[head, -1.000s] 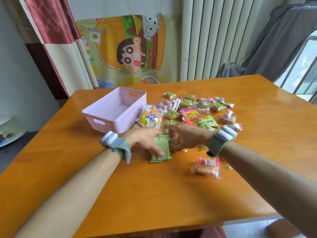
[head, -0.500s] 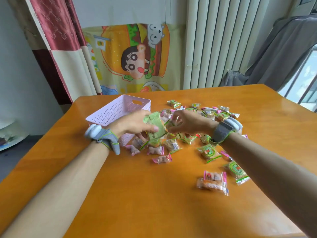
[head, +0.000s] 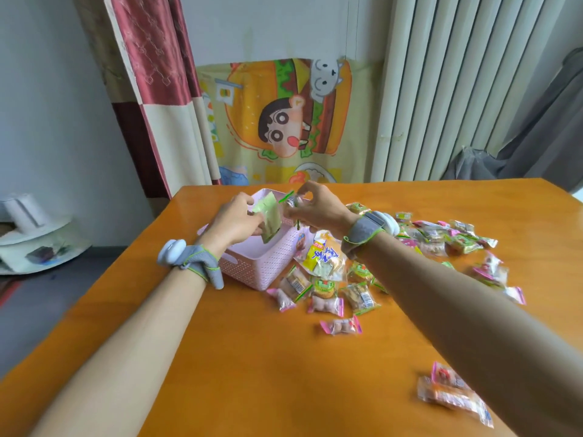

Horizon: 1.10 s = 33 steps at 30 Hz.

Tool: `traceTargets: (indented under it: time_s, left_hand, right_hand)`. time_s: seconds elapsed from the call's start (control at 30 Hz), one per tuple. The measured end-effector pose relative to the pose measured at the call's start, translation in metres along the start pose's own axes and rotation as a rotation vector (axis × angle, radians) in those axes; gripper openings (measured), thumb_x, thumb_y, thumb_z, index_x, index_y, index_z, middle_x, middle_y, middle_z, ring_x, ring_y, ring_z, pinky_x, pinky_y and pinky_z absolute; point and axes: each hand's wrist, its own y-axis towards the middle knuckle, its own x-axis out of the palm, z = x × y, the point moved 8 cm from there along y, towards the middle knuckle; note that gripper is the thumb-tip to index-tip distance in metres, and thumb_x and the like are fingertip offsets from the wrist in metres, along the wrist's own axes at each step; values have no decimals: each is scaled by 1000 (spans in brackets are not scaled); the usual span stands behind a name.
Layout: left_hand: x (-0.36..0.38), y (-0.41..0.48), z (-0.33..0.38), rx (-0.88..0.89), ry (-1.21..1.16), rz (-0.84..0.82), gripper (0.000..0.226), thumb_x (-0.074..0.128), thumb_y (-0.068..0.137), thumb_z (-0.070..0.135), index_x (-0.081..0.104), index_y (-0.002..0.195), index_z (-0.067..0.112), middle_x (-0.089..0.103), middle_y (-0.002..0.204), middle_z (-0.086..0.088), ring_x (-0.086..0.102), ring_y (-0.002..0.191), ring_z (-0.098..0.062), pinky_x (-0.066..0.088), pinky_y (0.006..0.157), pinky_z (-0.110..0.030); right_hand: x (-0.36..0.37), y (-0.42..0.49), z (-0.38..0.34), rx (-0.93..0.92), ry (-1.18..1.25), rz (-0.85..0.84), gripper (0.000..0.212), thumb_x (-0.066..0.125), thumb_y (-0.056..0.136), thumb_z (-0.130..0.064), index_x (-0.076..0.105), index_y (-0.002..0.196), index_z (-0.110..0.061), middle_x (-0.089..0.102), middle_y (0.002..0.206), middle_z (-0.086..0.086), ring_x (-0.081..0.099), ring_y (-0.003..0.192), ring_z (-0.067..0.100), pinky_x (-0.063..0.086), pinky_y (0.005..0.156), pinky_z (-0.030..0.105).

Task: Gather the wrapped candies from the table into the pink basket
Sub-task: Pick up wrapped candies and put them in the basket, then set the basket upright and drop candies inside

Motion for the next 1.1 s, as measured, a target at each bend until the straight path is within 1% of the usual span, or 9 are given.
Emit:
traceTargets:
  time_s: [0.13,0.23,0.3,0.4,0.53,0.6,0.77,0.87,1.1]
  left_hand:
    - [9,-7,-14,54,89,-95,69,65,92,42,34,147,16,59,135,1,60,117,-20,54,91,-41]
    - [17,-17,-19,128,112,-230,69,64,80,68,52,131,23,61,126,12,62,110,-8,59,71,-34]
    - [24,-25,-21,194,159,-333,70,66,70,75,64,117,24,67,116,13,64,105,-4,57,85,-32]
    - [32,-34,-25,263,322,-407,60,76,68,69,68,111,28,70,111,13,64,105,-7,50,98,-37]
    - [36,-38,-23,349,520,-333,26,71,80,61,59,87,40,67,95,21,64,113,-8,51,92,-37]
    - [41,-43,-17,395,569,-306,31,67,83,63,50,73,38,60,82,20,65,112,-13,52,87,-38]
    - [60,-54,5,500,617,-228,46,62,85,64,56,89,18,71,98,10,64,108,-23,49,78,-36]
    - [72,-59,17,515,617,-204,42,61,85,65,49,79,25,72,108,5,63,109,-26,37,70,-33]
    - [90,-71,36,553,615,-169,52,61,87,64,39,70,20,70,84,0,65,92,-32,41,65,-37]
  right_hand:
    - [14,14,-4,11,83,23,62,87,74,-30,54,121,-6,68,102,18,67,71,25,62,66,40]
    - [25,18,-3,28,167,-28,76,85,77,-26,43,135,0,63,103,18,69,76,27,62,81,50]
    - [27,19,-2,26,153,-34,68,81,82,-20,44,136,1,56,108,18,67,78,26,62,82,48]
    - [26,14,3,-3,78,-48,46,74,85,-14,55,125,-1,56,104,18,64,79,27,62,79,49]
    - [10,3,11,-108,-198,-26,28,71,87,-17,66,112,-7,68,102,13,66,86,26,59,76,39]
    - [2,-5,20,-158,-356,-29,25,72,87,-18,69,110,-11,67,100,5,67,97,26,49,75,29]
    - [-3,-22,60,-77,-683,-220,79,83,72,-50,52,139,-22,57,134,12,51,126,31,44,105,44]
    - [4,-36,86,8,-746,-353,108,84,66,-58,30,154,-26,39,148,16,36,138,34,37,113,51]
    - [-7,-43,84,-99,-684,-184,73,81,74,-28,49,138,-17,51,126,17,52,115,32,49,95,41]
